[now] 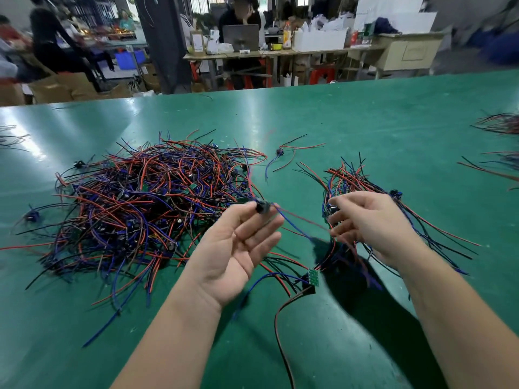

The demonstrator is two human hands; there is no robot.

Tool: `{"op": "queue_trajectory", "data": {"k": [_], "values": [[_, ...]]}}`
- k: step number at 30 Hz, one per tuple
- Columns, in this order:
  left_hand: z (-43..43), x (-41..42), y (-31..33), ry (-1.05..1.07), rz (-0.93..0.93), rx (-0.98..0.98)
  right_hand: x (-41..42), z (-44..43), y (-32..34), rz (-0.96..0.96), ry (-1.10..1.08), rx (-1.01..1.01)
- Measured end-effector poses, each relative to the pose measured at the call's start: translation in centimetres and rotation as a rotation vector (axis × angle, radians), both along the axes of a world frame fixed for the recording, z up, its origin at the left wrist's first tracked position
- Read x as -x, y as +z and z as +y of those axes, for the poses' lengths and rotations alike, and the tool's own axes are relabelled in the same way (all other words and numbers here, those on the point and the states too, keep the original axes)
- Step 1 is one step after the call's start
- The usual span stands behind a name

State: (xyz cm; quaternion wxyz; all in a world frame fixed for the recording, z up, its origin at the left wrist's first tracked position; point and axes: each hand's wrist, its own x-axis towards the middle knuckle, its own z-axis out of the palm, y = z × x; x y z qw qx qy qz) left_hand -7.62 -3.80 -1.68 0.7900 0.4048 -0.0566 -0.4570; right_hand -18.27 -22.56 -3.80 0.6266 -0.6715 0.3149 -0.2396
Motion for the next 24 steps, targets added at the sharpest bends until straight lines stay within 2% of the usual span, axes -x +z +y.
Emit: {"op": "queue_trajectory", "data": {"k": [4, 6, 8, 12, 15, 19, 24], "values": [[-0.6, 0.2, -0.7, 0.092, 0.101, 0.025, 0.1, 1.7, -0.1, -0.030, 0.282, 0.118], [-0.9, 0.6, -1.2, 0.069, 0.090, -0.003, -0.2, 2.8, 0.1, -0.132, 0.347, 0.075], [-1.3, 1.1, -1.6, 0.034, 0.051, -0.015, -0.6, 3.8, 0.1, -0.267, 0.366, -0.054], [-1.7, 2.1, -2.0, 0.002, -0.123, -0.067, -1.0, 4.5, 0.4, -0.410, 0.296, -0.284], [-2.1, 2.8, -2.4, 0.079, -0.356, -0.122, -1.1, 4.3, 0.6, -0.425, 0.230, -0.398], [-2.1, 2.2, -2.9, 0.170, -0.685, -0.067, -1.1, 4.1, 0.9, -0.368, 0.239, -0.437], [-1.7, 1.0, -2.8, 0.068, -0.791, -0.063, -0.9, 3.2, 1.1, -0.393, 0.102, -0.408]]}}
